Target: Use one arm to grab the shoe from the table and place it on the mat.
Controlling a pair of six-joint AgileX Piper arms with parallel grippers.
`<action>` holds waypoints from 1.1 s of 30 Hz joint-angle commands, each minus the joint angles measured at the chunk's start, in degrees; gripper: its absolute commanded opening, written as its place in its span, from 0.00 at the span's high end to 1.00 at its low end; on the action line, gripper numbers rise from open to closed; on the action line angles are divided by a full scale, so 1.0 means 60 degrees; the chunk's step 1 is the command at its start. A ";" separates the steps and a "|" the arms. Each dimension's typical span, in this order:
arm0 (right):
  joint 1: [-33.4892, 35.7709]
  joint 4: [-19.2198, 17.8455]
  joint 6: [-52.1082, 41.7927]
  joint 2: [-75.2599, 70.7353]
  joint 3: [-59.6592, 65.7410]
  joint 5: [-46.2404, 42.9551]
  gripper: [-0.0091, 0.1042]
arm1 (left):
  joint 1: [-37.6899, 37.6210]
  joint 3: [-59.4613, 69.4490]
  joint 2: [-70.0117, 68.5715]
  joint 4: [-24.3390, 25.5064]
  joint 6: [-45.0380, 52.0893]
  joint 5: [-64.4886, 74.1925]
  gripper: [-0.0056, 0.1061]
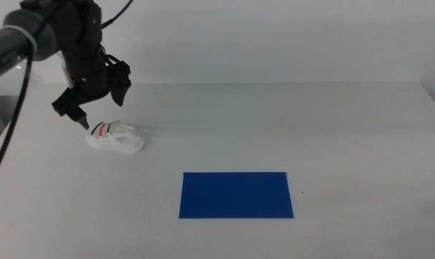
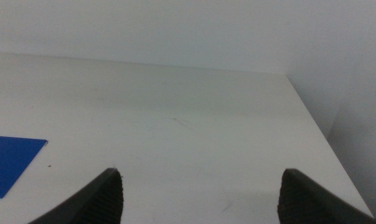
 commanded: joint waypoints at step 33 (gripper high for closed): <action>-0.0023 -0.0085 -0.0078 -0.0248 0.0046 -0.0728 0.35 | -0.0199 -0.0330 0.0858 -0.0005 -0.3738 -0.1053 0.39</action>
